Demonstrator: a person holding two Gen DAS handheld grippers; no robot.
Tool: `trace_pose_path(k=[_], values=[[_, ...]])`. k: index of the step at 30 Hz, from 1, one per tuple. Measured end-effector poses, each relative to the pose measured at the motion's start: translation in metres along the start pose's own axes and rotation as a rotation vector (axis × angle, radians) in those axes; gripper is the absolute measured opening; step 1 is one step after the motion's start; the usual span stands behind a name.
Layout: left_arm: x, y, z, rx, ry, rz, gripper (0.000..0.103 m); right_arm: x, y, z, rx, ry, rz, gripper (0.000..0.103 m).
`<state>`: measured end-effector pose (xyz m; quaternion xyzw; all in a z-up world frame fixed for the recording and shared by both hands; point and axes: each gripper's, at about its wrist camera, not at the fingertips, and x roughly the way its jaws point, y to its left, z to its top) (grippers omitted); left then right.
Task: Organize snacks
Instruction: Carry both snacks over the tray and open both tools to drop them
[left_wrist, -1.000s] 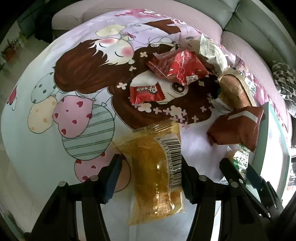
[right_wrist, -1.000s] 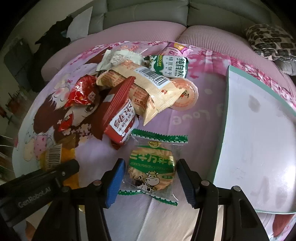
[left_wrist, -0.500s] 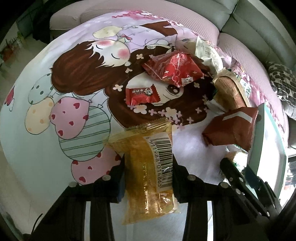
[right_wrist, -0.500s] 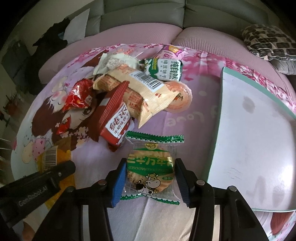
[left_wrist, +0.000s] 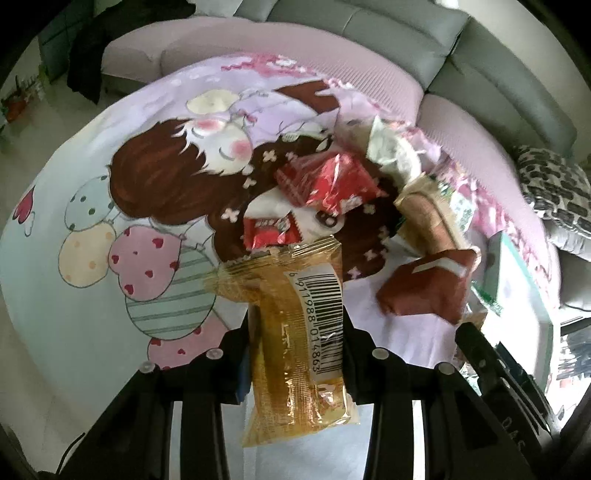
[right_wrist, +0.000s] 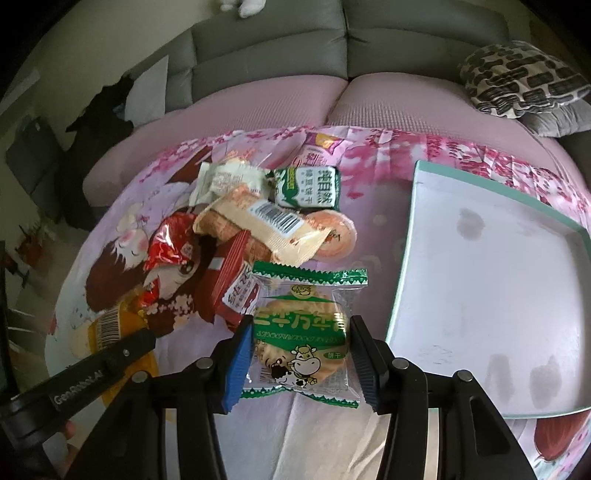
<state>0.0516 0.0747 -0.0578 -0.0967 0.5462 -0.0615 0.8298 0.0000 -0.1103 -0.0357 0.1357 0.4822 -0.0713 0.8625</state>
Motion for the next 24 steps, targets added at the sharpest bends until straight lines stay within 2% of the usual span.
trace_pose_path(k=[10,19,24], values=[[-0.026,-0.018,0.006,0.050,-0.089,-0.032,0.040,-0.019,-0.025,0.013,0.082,-0.067,-0.005,0.053],[-0.048,-0.091,0.024,0.229,-0.172,-0.131,0.040,-0.031,-0.080,0.025,0.233,-0.125,-0.074,0.053],[-0.043,-0.138,0.027,0.320,-0.169,-0.202,0.040,-0.034,-0.110,0.029,0.304,-0.142,-0.123,0.053]])
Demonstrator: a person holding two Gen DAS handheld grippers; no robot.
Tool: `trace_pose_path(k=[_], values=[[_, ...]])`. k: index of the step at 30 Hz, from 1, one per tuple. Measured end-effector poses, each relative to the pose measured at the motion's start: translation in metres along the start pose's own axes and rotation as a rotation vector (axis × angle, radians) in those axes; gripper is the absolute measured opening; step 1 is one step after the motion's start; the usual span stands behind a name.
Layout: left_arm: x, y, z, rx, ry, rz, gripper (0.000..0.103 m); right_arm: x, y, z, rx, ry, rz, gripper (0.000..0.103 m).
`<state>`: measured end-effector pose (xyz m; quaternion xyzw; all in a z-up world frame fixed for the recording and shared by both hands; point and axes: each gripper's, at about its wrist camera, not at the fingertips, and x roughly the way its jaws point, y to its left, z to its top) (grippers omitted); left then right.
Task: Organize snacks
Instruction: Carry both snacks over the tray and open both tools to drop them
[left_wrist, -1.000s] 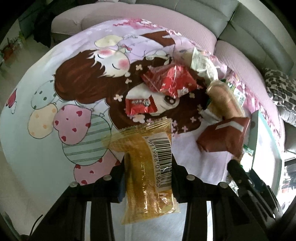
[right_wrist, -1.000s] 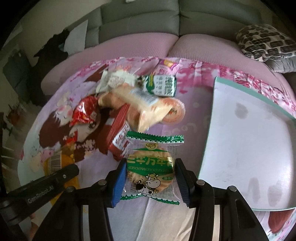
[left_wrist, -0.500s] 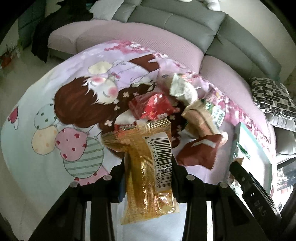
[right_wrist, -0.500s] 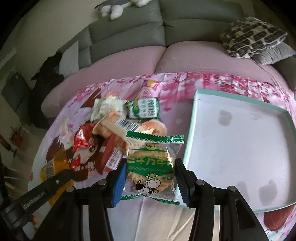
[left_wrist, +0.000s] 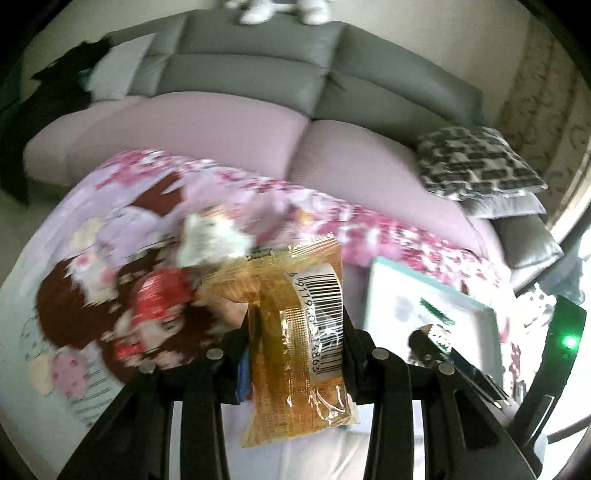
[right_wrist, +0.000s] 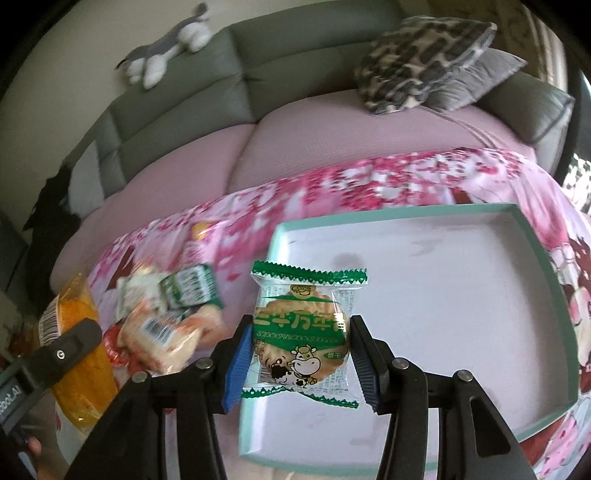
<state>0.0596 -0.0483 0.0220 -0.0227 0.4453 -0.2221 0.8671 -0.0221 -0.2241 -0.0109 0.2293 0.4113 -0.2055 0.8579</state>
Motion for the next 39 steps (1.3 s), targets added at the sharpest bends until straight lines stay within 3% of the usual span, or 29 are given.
trace_pose_path(k=[11,21,23,25,30,34,39], values=[[0.051,-0.076,0.009,0.166,0.044,-0.091,0.040,0.003,-0.064,0.020,0.157,-0.027,-0.117,0.053],[0.089,-0.115,0.007,0.245,0.086,-0.118,0.040,0.005,-0.097,0.020,0.246,-0.028,-0.254,0.053],[0.094,-0.117,0.004,0.255,0.100,-0.117,0.046,0.003,-0.104,0.018,0.268,-0.024,-0.279,0.054],[0.095,-0.117,0.003,0.257,0.108,-0.104,0.070,0.003,-0.108,0.018,0.282,-0.017,-0.294,0.055],[0.085,-0.105,0.008,0.217,0.089,-0.102,0.076,0.000,-0.111,0.018,0.289,-0.011,-0.300,0.055],[0.076,-0.089,0.013,0.175,0.080,-0.073,0.081,-0.005,-0.107,0.019,0.275,-0.025,-0.302,0.079],[0.062,-0.060,0.020,0.119,0.042,0.006,0.093,-0.004,-0.098,0.020,0.229,-0.018,-0.292,0.096]])
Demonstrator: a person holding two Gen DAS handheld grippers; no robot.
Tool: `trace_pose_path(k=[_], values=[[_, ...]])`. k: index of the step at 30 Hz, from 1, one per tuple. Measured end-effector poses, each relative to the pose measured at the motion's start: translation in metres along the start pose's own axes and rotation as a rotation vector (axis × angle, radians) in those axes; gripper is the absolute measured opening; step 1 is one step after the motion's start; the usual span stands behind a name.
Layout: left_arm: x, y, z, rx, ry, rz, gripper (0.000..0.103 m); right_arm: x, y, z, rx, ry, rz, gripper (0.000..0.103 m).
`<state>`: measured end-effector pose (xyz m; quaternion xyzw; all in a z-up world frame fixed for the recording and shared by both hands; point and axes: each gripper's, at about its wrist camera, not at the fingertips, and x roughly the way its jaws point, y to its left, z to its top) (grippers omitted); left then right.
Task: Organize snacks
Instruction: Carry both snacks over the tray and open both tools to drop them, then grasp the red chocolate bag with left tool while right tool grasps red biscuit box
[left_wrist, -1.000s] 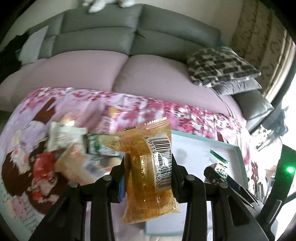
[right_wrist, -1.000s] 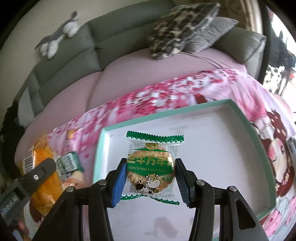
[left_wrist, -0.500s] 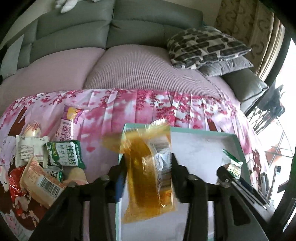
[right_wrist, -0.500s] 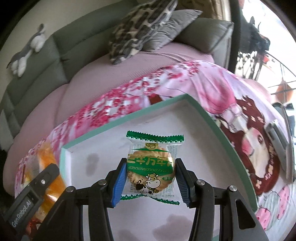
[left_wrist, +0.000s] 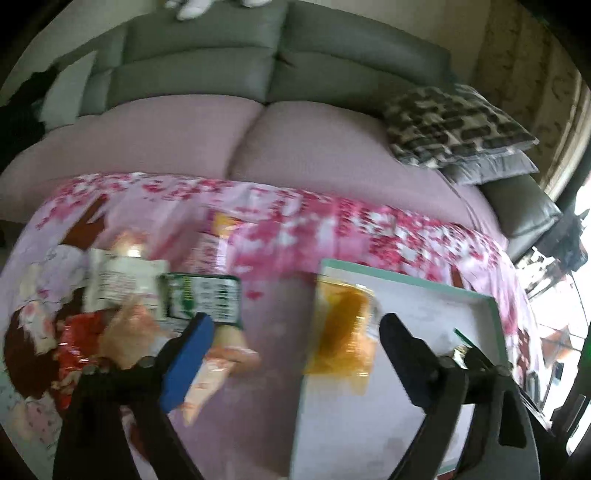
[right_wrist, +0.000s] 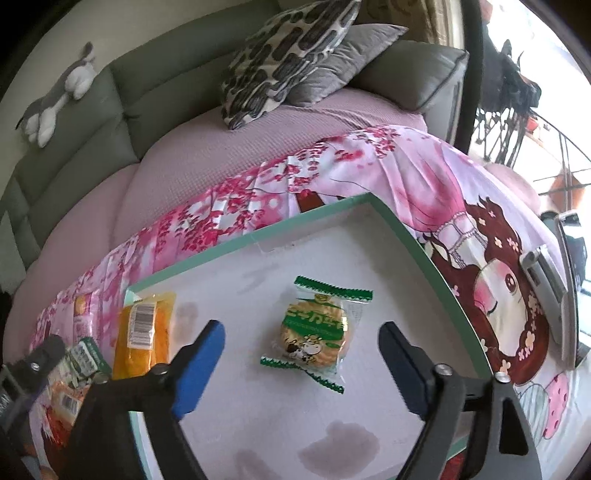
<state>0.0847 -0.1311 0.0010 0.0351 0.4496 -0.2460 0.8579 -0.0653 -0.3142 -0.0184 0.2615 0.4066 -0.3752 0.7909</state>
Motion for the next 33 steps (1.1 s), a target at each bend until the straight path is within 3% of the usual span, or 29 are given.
trace_pose_path(k=[1,9,15,20,33], values=[[-0.003,0.006,0.000,-0.004,-0.007,0.019,0.093,0.000,0.003,0.000,-0.016,-0.001,-0.006,0.103],[-0.014,0.053,-0.004,-0.059,-0.005,0.180,0.097,-0.010,0.019,-0.004,-0.111,-0.038,-0.006,0.103],[-0.027,0.089,-0.008,-0.119,-0.026,0.252,0.098,-0.014,0.025,-0.006,-0.115,-0.054,0.057,0.103],[-0.041,0.113,-0.011,-0.169,-0.061,0.276,0.099,-0.018,0.034,-0.008,-0.122,-0.068,0.080,0.103],[-0.064,0.153,-0.018,-0.290,-0.075,0.262,0.099,-0.017,0.073,-0.029,-0.189,0.018,0.200,0.103]])
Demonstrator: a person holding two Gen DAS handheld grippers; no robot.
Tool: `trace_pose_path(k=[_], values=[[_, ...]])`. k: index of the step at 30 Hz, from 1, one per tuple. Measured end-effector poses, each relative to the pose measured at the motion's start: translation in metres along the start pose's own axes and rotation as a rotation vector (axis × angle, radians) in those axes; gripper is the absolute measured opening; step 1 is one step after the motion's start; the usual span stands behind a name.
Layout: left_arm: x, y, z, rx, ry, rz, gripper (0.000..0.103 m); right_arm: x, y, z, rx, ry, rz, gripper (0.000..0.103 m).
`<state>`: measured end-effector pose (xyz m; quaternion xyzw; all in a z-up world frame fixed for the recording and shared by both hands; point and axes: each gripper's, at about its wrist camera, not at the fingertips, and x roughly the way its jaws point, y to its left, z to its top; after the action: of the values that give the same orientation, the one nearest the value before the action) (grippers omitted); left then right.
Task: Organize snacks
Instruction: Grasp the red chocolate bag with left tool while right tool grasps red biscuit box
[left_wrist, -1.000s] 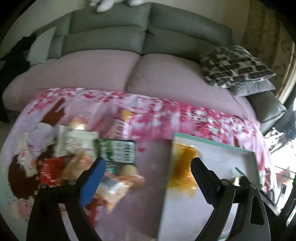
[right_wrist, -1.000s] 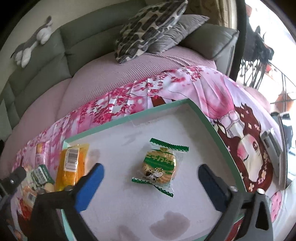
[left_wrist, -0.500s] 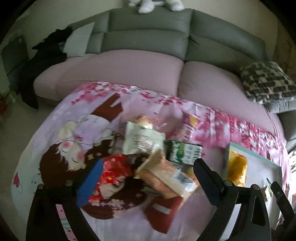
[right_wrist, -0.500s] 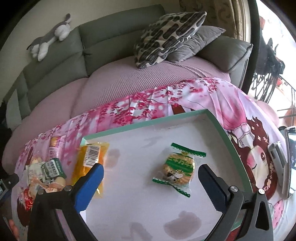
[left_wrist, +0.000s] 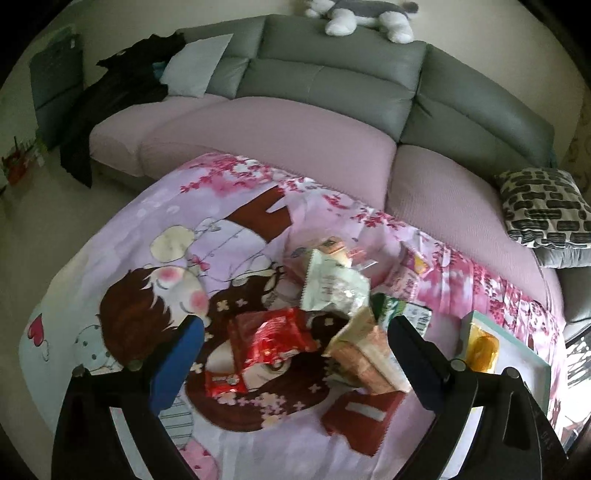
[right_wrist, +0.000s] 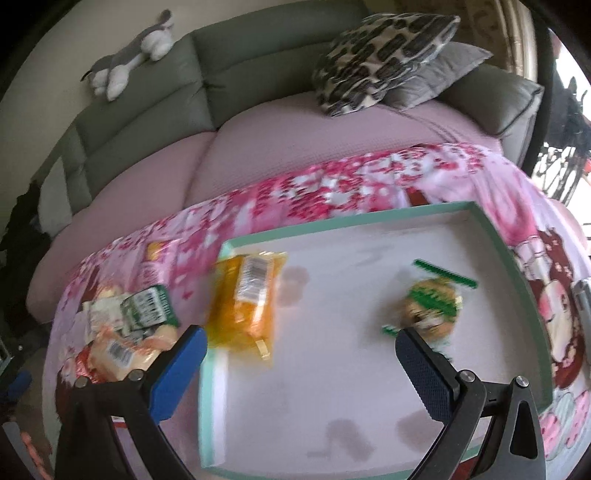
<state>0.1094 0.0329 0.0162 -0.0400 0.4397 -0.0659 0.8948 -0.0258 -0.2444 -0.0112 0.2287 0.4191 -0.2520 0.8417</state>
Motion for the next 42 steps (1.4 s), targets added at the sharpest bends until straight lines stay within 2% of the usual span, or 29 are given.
trace_pose_path(k=[6,10,17,28,36,39,42], values=[[0.006,0.022,-0.002,-0.051,0.046,0.012,0.099,0.000,0.034,-0.009,-0.068,0.018,0.065,0.103],[0.009,0.026,-0.010,-0.045,0.077,-0.014,0.099,0.003,0.057,-0.019,-0.109,0.048,0.125,0.103],[0.026,0.029,-0.023,-0.066,0.155,-0.041,0.099,0.007,0.089,-0.035,-0.208,0.088,0.147,0.103],[0.053,0.052,-0.043,-0.103,0.265,0.042,0.099,0.009,0.131,-0.059,-0.296,0.140,0.243,0.103],[0.075,0.070,-0.046,-0.164,0.316,0.107,0.099,0.026,0.151,-0.075,-0.347,0.182,0.235,0.103],[0.083,0.075,-0.051,-0.188,0.346,0.110,0.099,0.032,0.155,-0.079,-0.359,0.190,0.232,0.099],[0.084,0.079,-0.051,-0.201,0.346,0.110,0.099,0.039,0.159,-0.083,-0.359,0.205,0.249,0.087]])
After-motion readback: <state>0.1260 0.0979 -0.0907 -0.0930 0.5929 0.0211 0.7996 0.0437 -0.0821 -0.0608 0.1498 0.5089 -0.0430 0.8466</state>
